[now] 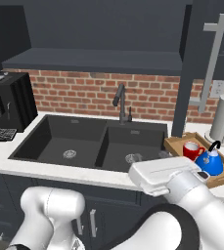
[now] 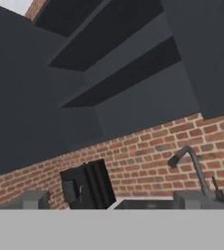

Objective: Pick the kettle from the counter and place it on the tray. Then pick the mug from the cabinet and place it on the tray. Then close the cabinet doors.

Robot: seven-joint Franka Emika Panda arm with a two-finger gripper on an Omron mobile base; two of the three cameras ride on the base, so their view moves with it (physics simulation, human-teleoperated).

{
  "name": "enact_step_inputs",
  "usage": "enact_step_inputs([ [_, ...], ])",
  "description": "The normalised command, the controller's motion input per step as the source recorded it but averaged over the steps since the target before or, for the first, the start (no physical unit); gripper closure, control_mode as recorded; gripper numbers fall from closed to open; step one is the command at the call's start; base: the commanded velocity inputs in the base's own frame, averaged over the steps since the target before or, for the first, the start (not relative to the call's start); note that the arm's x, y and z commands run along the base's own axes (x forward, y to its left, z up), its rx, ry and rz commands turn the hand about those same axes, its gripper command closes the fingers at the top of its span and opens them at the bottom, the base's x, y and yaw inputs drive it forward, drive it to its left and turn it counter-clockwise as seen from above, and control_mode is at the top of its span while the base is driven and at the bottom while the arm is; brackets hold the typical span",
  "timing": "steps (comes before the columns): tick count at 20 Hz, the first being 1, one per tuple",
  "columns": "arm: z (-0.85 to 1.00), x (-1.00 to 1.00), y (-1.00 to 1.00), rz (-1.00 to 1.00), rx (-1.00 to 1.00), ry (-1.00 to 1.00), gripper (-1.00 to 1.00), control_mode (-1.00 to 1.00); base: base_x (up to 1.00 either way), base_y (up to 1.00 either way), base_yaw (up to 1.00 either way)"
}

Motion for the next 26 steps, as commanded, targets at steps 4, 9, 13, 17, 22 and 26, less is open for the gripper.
enact_step_inputs([
  [4,0.20,0.00,-0.26,-0.06,0.03,0.00,-1.00,-1.00,0.00,0.00,0.00],
  [9,0.02,0.06,-0.19,-0.02,0.03,0.00,-1.00,-1.00,0.00,0.00,0.00],
  [13,-0.27,0.24,-0.12,0.00,0.04,-0.06,-1.00,-1.00,0.00,0.00,0.00],
  [17,-0.09,0.23,-0.17,0.00,0.07,-0.08,-1.00,-1.00,0.00,0.00,0.00],
  [22,0.05,0.25,-0.21,0.00,0.08,-0.01,-1.00,-1.00,0.00,0.00,0.00],
  [26,0.16,0.29,-0.22,0.00,0.08,0.00,-1.00,-1.00,0.00,0.00,0.00],
])
